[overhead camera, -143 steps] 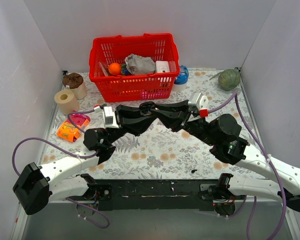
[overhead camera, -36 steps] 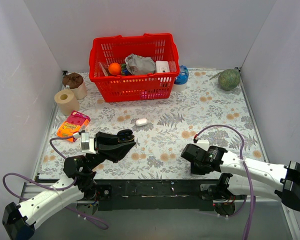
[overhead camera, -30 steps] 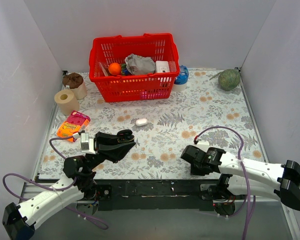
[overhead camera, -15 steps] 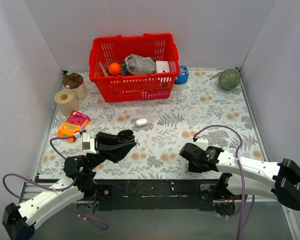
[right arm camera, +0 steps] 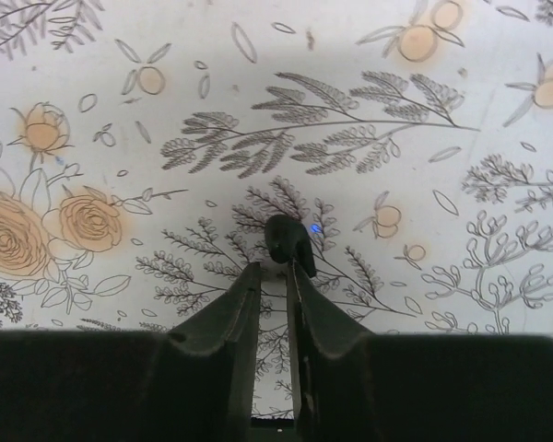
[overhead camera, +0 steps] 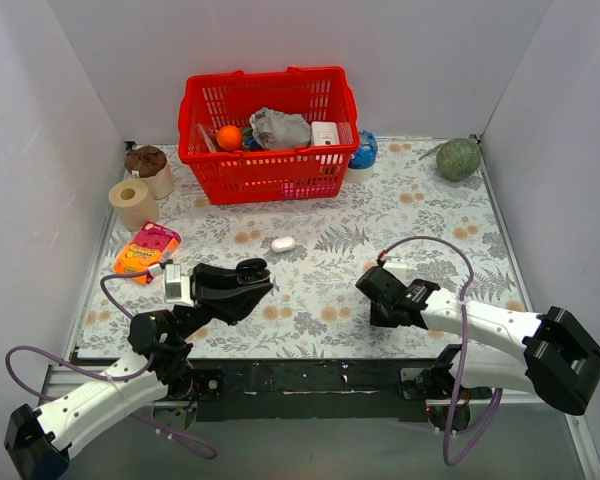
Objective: Insert the wireless bluetooth earbuds into the charging case
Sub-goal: Move the earbud to the center of the board.
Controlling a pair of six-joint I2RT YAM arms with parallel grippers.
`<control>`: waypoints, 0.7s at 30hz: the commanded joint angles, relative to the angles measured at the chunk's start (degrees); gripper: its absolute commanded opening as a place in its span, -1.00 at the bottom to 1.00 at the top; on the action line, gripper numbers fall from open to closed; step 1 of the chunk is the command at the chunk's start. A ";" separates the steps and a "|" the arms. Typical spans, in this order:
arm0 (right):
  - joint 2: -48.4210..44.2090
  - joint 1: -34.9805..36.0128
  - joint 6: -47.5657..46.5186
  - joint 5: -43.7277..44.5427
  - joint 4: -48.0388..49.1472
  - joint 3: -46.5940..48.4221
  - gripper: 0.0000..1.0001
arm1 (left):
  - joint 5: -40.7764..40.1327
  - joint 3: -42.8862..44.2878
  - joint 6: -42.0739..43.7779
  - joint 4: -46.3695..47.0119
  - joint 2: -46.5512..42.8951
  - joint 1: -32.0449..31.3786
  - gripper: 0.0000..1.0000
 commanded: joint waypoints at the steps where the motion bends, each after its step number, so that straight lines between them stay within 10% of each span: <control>1: 2.88 -0.20 -4.87 -1.24 4.78 2.54 -0.41 | -1.00 -0.57 0.25 1.91 1.61 -0.28 -1.00; 21: -0.20 -3.36 -11.21 -0.10 -4.97 9.49 0.24 | -0.12 0.57 0.16 0.15 1.96 -0.28 -1.00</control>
